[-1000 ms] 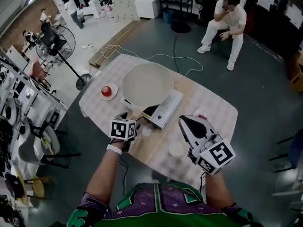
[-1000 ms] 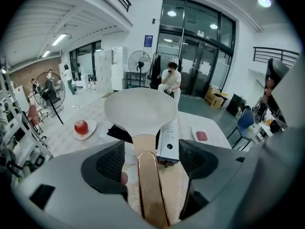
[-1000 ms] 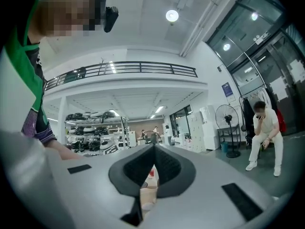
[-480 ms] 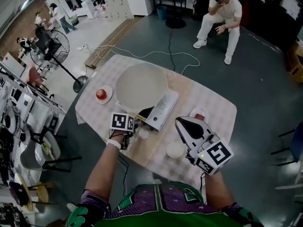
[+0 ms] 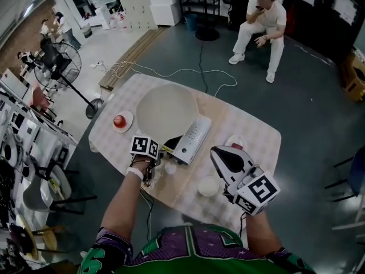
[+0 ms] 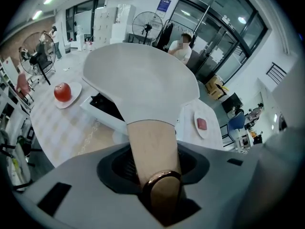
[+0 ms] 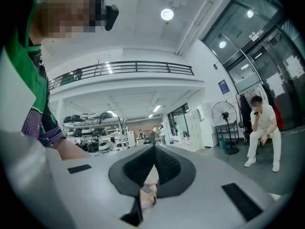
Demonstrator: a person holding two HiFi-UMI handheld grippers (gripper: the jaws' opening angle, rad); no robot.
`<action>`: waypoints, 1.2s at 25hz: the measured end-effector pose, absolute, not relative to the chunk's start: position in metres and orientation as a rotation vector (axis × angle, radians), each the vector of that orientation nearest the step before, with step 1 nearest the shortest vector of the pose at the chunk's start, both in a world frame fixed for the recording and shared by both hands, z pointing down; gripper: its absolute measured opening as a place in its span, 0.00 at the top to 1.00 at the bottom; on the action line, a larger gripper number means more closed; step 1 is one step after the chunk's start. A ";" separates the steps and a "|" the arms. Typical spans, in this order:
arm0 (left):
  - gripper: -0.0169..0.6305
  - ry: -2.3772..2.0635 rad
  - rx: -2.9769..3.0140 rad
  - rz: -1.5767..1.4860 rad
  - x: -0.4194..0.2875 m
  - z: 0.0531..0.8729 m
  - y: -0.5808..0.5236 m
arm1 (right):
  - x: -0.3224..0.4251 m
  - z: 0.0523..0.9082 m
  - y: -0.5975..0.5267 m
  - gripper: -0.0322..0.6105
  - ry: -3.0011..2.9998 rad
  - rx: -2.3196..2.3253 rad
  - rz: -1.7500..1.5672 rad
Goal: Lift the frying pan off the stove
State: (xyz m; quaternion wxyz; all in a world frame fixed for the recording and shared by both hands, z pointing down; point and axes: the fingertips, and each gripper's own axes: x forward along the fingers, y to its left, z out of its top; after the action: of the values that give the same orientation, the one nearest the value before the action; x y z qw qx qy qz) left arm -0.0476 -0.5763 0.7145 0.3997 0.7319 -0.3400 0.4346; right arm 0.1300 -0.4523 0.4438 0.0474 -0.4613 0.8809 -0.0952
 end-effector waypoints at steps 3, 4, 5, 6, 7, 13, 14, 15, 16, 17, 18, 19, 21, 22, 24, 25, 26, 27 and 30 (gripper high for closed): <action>0.66 -0.864 1.869 1.076 -0.048 0.714 -0.576 | 0.127 0.444 -0.450 0.94 2.711 -1.415 -0.292; 0.66 -0.864 1.880 1.066 -0.048 0.714 -0.577 | 0.125 0.444 -0.449 0.94 2.726 -1.418 -0.289; 0.66 -0.866 1.889 1.063 -0.050 0.715 -0.576 | 0.122 0.443 -0.447 0.94 2.742 -1.419 -0.284; 0.66 -0.871 1.898 1.064 -0.053 0.715 -0.574 | 0.120 0.443 -0.444 0.94 2.753 -1.420 -0.278; 0.66 -0.878 1.905 1.068 -0.055 0.716 -0.570 | 0.118 0.442 -0.440 0.94 2.758 -1.421 -0.276; 0.66 -0.878 1.954 0.977 -0.065 0.709 -0.530 | 0.104 0.437 -0.419 0.94 2.793 -1.448 -0.258; 0.66 -0.872 1.962 0.946 -0.068 0.706 -0.520 | 0.100 0.439 -0.415 0.94 2.808 -1.458 -0.257; 0.66 -0.871 1.975 0.919 -0.071 0.703 -0.508 | 0.095 0.440 -0.409 0.94 2.820 -1.465 -0.264; 0.66 -0.873 1.993 0.898 -0.075 0.699 -0.496 | 0.091 0.442 -0.403 0.94 2.827 -1.465 -0.278; 0.66 -0.880 2.018 0.881 -0.080 0.695 -0.485 | 0.086 0.443 -0.397 0.94 2.829 -1.461 -0.296; 0.66 -0.890 2.048 0.866 -0.085 0.690 -0.474 | 0.081 0.443 -0.392 0.94 2.828 -1.456 -0.313; 0.66 -0.903 2.081 0.852 -0.091 0.685 -0.465 | 0.076 0.443 -0.387 0.94 2.825 -1.452 -0.326; 0.66 -0.926 2.144 0.821 -0.103 0.672 -0.443 | 0.067 0.443 -0.376 0.94 2.822 -1.457 -0.344; 0.66 -0.932 2.171 0.801 -0.109 0.664 -0.431 | 0.062 0.442 -0.370 0.94 2.820 -1.466 -0.351; 0.66 -0.931 2.209 0.753 -0.120 0.649 -0.403 | 0.052 0.443 -0.356 0.94 2.821 -1.490 -0.352; 0.66 -0.931 2.222 0.730 -0.126 0.641 -0.390 | 0.047 0.442 -0.349 0.94 2.826 -1.503 -0.345; 0.66 -0.932 2.235 0.709 -0.131 0.633 -0.378 | 0.041 0.442 -0.342 0.94 2.833 -1.514 -0.335; 0.66 -0.936 2.250 0.690 -0.136 0.626 -0.367 | 0.035 0.441 -0.336 0.94 2.841 -1.521 -0.326; 0.66 -0.948 2.310 0.634 -0.149 0.605 -0.341 | 0.020 0.439 -0.316 0.94 2.852 -1.532 -0.325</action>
State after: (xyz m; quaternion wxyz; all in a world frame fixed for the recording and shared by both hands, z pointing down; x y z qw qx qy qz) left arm -0.1490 -0.3406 0.6047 0.2788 0.8611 -0.3533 0.2365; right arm 0.0200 -0.3161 0.4393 -0.0557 -0.4701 0.8752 -0.0996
